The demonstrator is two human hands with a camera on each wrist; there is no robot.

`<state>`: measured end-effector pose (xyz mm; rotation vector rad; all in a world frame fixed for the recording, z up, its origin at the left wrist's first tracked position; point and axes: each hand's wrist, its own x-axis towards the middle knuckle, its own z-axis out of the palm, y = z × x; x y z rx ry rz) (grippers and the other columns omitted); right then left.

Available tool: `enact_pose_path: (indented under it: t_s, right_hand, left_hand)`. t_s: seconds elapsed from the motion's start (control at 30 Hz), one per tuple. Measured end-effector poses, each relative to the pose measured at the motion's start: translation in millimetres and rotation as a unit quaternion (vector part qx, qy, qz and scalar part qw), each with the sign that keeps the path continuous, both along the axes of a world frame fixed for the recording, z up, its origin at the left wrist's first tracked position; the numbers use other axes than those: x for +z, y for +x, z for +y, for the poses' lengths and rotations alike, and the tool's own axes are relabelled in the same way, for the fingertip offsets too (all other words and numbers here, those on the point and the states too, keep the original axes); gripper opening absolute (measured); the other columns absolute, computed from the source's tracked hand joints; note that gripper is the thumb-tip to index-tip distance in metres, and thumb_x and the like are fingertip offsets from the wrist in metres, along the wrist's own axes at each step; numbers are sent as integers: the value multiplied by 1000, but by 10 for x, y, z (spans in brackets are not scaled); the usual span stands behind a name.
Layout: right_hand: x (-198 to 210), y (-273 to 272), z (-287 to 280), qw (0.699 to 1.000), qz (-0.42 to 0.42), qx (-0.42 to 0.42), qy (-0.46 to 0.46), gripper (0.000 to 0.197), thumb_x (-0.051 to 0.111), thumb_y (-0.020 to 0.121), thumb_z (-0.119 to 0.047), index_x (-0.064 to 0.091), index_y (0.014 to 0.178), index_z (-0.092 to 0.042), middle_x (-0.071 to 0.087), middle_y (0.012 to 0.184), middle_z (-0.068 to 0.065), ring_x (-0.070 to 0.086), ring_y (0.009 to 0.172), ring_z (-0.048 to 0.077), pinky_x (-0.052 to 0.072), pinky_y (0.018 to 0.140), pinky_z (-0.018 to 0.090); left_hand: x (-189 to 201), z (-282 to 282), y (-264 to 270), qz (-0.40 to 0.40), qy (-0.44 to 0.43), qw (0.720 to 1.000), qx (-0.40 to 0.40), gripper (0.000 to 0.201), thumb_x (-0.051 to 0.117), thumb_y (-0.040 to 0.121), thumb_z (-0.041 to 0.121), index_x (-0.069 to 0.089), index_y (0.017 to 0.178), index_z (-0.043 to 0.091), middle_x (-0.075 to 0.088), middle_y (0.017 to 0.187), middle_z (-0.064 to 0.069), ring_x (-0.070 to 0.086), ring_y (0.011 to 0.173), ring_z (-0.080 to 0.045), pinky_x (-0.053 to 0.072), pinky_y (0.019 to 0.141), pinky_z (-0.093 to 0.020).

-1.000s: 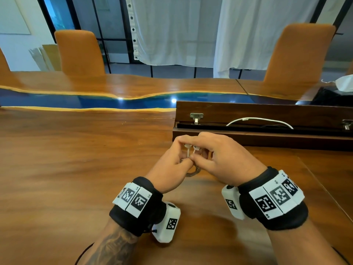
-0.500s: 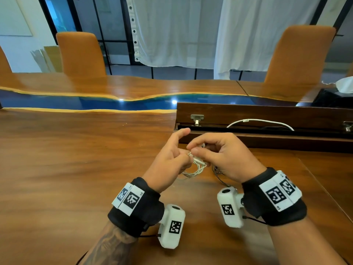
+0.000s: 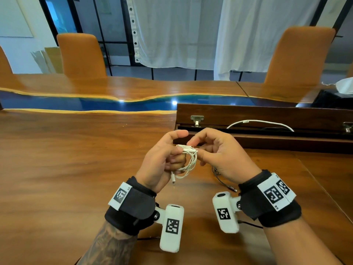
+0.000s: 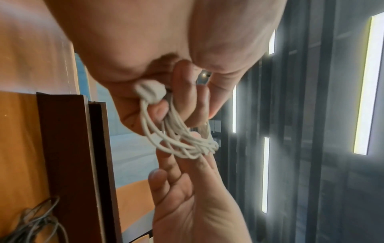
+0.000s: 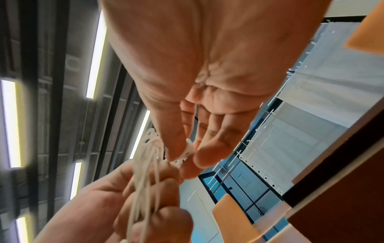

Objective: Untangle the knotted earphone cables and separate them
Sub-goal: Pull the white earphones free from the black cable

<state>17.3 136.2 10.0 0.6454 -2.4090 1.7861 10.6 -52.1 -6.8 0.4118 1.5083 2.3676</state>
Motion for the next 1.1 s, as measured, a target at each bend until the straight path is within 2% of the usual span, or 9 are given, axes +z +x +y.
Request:
enact_pose_path:
  t_s: [0.1,0.2,0.27,0.33,0.47,0.57,0.8,0.93,1.1]
  right_hand:
    - [-23,-21,-3,1000,-12,-4,8,15,67,93,-2,71,105,-10,74,101,8,70,78,23,59,67,31]
    - [-22,-5,-15,999,-32,9,-25,23,60,98,-3,75,105,-18,76,103,7,71,86,17,61,74,30]
    - [-22,20,-49,999,-27,20,-21,19,66,96,-12,74,108,-24,76,105,2,72,92,10,60,82,30]
    - [-62,16,-97,1000,-6,12,13,26,74,90,-16,72,116,-22,76,107,-1,72,99,11,60,89,34]
    - [-165,-32,-199,998,8,-65,-6,32,73,91,-9,72,121,-21,74,110,-6,71,101,9,58,93,35]
    - [-203,-41,-253,996,8,-75,-37,33,71,91,-6,69,119,-25,75,105,-6,71,98,9,58,85,26]
    - [-194,-56,-192,996,-43,-38,-70,17,72,91,-12,73,107,-20,76,100,1,70,91,12,57,74,25]
    - [-207,-77,-170,992,-48,-46,-104,13,74,89,-9,72,100,-15,76,91,-1,68,83,10,55,68,23]
    - [-174,-60,-139,989,-32,-33,-139,23,72,86,0,75,105,-13,78,93,-1,71,85,6,54,72,18]
  left_hand:
    - [-12,54,9,0,-25,998,53,33,36,98,0,52,125,11,31,58,3,29,45,-8,29,49,-25]
    - [-13,86,0,3,-23,994,108,29,34,100,1,54,119,10,31,61,0,34,51,-12,36,52,-28]
    - [-17,102,-9,9,-30,991,133,26,34,101,2,55,113,10,35,68,-9,36,55,-13,39,52,-27]
    - [-30,125,-11,13,-24,989,147,24,34,102,2,57,107,9,41,80,-13,38,56,-14,42,52,-26]
    - [-45,176,0,21,2,987,161,22,34,102,0,56,103,6,43,63,-6,36,54,-12,39,53,-27]
    - [-50,172,-9,20,18,985,168,22,34,102,1,55,103,5,43,58,3,34,52,-10,37,53,-27]
    - [-27,102,-18,5,54,989,134,21,34,101,4,55,102,5,28,58,0,30,50,-12,35,53,-30]
    - [-23,113,-14,19,3,990,138,21,33,101,2,53,106,6,34,57,-1,39,49,-14,39,54,-30]
    - [-35,172,-7,26,-7,989,148,23,34,102,-1,55,109,2,41,59,-4,48,57,-18,46,61,-37]
